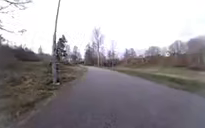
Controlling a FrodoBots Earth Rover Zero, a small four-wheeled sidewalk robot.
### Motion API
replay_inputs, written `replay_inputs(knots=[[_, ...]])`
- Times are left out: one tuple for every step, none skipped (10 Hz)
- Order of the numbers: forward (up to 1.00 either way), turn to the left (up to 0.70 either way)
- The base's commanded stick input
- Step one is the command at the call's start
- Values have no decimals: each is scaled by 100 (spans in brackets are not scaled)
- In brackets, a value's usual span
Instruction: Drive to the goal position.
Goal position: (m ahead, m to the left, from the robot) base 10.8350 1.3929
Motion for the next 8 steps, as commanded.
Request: replay_inputs(knots=[[70,0],[70,0],[70,0],[70,0],[70,0],[70,0],[70,0],[70,0]])
